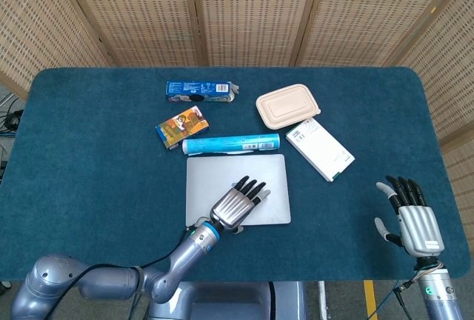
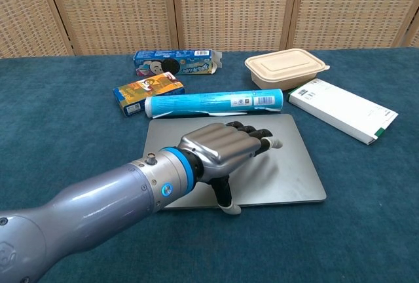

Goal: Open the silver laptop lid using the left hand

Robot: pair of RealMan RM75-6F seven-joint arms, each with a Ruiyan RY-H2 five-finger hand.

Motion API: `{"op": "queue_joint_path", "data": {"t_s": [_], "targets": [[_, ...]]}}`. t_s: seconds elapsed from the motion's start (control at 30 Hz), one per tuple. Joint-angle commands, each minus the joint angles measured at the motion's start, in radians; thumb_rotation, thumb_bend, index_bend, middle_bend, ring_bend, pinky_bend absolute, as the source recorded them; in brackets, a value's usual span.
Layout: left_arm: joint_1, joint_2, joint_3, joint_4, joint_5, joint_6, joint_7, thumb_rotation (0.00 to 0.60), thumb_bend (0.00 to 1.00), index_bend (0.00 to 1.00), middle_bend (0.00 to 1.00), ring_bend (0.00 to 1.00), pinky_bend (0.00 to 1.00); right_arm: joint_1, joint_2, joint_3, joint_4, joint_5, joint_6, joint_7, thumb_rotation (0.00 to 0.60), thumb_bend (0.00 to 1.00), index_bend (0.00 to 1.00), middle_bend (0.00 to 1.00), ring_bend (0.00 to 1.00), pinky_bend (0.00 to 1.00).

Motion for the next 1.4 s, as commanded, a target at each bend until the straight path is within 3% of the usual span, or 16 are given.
{"op": "queue_joint_path", "data": {"t_s": [0.03,0.33,0.57,1.07,1.4], "targets": [[-0.002,0.001,0.004,0.002,0.003,0.002,-0.005,0.600,0.25,0.05,0.00,0.00,0.00,0.000,-0.001,0.000,0.000,0.001,0.000,-0.001,0.600,0.38,0.17,0.10,0.00,0.00],[-0.007,0.009,0.028,0.014,0.054,0.018,-0.014,0.600,0.39,0.05,0.00,0.00,0.00,0.000,-0.003,0.001,0.003,0.007,-0.002,-0.004,0.600,0.39,0.17,0.10,0.00,0.00],[-0.012,0.017,0.060,0.052,0.180,0.070,-0.020,0.600,0.43,0.05,0.00,0.00,0.00,0.002,0.001,0.006,0.001,0.003,0.006,-0.005,0.600,0.39,0.17,0.10,0.00,0.00],[-0.035,0.076,0.007,0.038,0.287,0.120,-0.049,0.600,0.41,0.05,0.00,0.00,0.00,0.048,0.034,-0.014,-0.023,-0.072,-0.035,0.009,0.600,0.39,0.17,0.10,0.00,0.00],[-0.046,0.112,-0.041,0.000,0.288,0.132,-0.049,0.600,0.41,0.05,0.00,0.00,0.00,0.109,0.052,-0.047,-0.067,-0.143,-0.116,0.057,0.600,0.39,0.17,0.11,0.00,0.00]]}}
